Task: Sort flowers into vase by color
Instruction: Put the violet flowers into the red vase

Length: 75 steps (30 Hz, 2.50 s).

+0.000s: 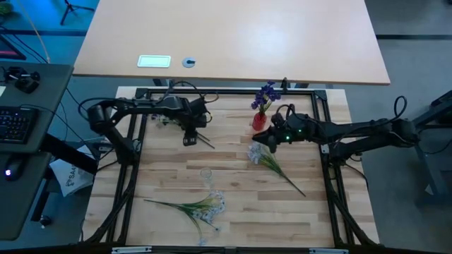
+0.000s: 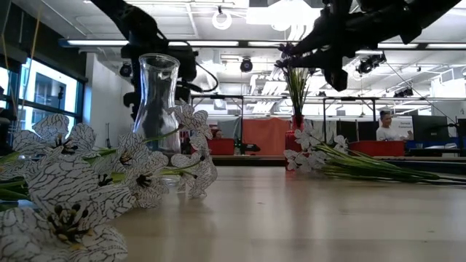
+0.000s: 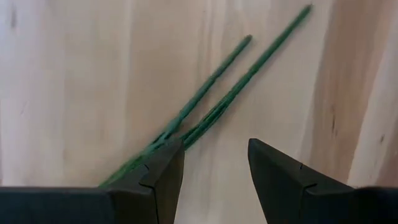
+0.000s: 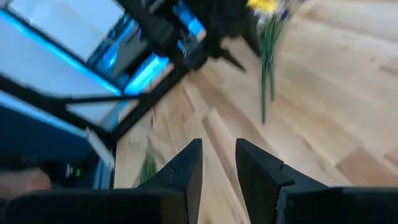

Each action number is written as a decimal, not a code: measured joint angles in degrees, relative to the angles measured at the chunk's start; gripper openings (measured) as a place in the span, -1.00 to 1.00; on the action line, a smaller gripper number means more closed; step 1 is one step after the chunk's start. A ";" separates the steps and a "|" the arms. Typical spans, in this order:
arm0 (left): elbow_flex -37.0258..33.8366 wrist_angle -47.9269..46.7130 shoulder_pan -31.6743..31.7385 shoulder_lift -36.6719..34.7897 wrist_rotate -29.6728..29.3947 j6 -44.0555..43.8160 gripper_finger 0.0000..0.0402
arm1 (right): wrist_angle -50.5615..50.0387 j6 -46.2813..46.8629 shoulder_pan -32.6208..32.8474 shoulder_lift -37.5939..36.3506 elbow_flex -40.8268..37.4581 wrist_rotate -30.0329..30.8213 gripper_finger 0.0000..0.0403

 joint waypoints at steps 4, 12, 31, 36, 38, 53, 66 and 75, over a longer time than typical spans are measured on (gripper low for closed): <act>-3.86 6.26 1.63 -1.84 8.47 3.77 -0.16 | 1.66 0.28 0.00 0.00 -0.02 3.39 -0.55; -9.81 12.88 -0.85 -3.11 4.72 16.67 -0.16 | 1.73 -0.71 0.00 0.00 0.00 4.93 -0.55; -10.97 16.56 -4.26 -1.09 -0.57 25.89 -0.17 | -0.83 -4.19 0.00 0.00 0.00 5.01 -0.55; -10.85 18.61 -4.26 0.50 -3.31 24.37 -0.17 | -1.00 -4.44 0.00 0.00 0.00 4.98 -0.55; -10.69 18.35 -4.24 1.15 -3.00 24.08 -0.17 | -1.28 -4.44 0.00 0.01 0.00 4.97 -0.55; -8.99 14.60 -4.52 3.50 -1.46 22.06 -0.93 | -1.65 -4.70 0.00 0.00 0.00 5.12 -0.55; 3.52 -2.19 -3.62 -4.67 15.74 11.55 -0.99 | -1.10 -7.30 0.00 0.00 0.00 5.13 -0.55; 3.95 -0.31 -3.82 -18.75 16.39 5.64 -1.00 | -0.67 -9.48 0.00 -0.02 0.00 5.15 -0.55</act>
